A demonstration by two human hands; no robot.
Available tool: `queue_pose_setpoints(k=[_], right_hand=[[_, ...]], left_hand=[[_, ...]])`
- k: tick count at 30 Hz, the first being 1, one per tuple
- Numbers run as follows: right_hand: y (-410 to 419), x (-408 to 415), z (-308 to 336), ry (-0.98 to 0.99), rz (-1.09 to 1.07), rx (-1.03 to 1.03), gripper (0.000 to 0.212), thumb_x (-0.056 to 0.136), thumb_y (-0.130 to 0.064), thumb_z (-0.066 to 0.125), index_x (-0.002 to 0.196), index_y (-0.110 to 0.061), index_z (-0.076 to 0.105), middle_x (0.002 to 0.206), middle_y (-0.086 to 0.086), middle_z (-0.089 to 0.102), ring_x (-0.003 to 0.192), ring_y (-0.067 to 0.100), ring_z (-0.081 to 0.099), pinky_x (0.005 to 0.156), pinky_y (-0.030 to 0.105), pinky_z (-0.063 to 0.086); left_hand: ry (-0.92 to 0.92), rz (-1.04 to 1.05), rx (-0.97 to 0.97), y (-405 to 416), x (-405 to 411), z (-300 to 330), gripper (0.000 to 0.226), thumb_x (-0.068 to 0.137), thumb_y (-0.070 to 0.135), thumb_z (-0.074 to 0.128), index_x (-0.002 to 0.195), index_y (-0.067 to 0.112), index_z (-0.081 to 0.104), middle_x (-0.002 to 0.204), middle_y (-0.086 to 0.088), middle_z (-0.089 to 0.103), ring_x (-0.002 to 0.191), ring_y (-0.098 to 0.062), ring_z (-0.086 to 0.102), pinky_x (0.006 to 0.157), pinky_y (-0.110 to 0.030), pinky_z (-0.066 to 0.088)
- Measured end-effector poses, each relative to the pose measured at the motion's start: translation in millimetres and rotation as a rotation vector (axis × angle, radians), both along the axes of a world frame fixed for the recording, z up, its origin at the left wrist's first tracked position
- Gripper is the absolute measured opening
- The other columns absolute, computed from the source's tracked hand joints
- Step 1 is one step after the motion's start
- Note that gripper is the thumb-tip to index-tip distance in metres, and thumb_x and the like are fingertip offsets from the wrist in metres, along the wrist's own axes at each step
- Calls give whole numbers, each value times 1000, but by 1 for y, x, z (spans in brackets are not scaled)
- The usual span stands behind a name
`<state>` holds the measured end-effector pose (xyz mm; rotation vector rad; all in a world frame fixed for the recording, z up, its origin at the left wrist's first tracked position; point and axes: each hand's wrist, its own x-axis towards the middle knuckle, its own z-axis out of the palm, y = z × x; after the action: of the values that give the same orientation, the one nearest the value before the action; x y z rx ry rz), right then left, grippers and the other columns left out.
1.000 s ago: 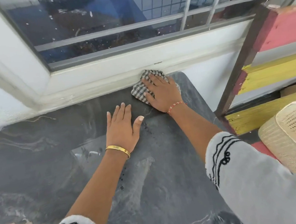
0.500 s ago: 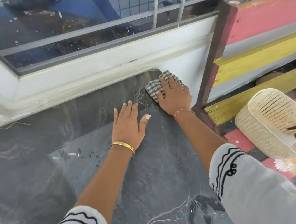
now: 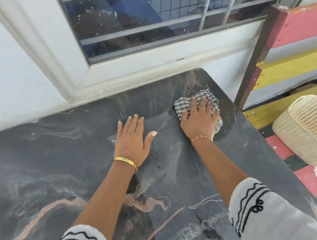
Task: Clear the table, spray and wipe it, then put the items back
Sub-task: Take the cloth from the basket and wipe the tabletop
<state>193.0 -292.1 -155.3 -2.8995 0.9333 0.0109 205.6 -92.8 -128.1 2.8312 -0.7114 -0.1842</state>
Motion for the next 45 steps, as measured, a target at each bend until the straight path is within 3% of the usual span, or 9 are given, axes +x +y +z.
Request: queue_pose_setpoints(k=[5,14,20,29,45], right_hand=[[77,13,2,-8,117,9,59,95,-41,24,150,-21,14,158,13,14,145,30,15,115,54,7],[209,14,1,-38,435,38,60,93,-43,28,149,-22,18,157,13,17,144,30,15,115,54,6],[228,-15,-5,-24,663,6,61,92,-46,30,148,-24,19,156,10,21,144,28,18,116,52,8],[152,-62,-2,-32,838,16,58,90,-44,34,145,-26,30,156,5,24,143,24,23,117,48,6],[-86,-82,-7,-39,512,-8,57,94,-50,30,148,-32,20,158,2,17,145,22,17,117,47,6]], left_hand=[[-9,93,-94,52,0,3,61,94,47,20,145,13,19,155,-5,18,144,-20,11,117,-38,-3],[-54,219,-254,132,-15,12,56,95,41,26,143,12,25,153,-8,23,143,-22,17,118,-40,1],[-52,244,-283,137,-35,20,54,96,40,28,143,12,26,153,-7,24,144,-21,15,118,-39,0],[-31,245,-319,68,-67,12,53,96,38,26,142,12,27,153,-10,24,143,-23,16,118,-40,0],[49,73,-324,-128,-110,-11,56,96,40,29,143,11,24,153,-9,22,144,-23,15,118,-41,-1]])
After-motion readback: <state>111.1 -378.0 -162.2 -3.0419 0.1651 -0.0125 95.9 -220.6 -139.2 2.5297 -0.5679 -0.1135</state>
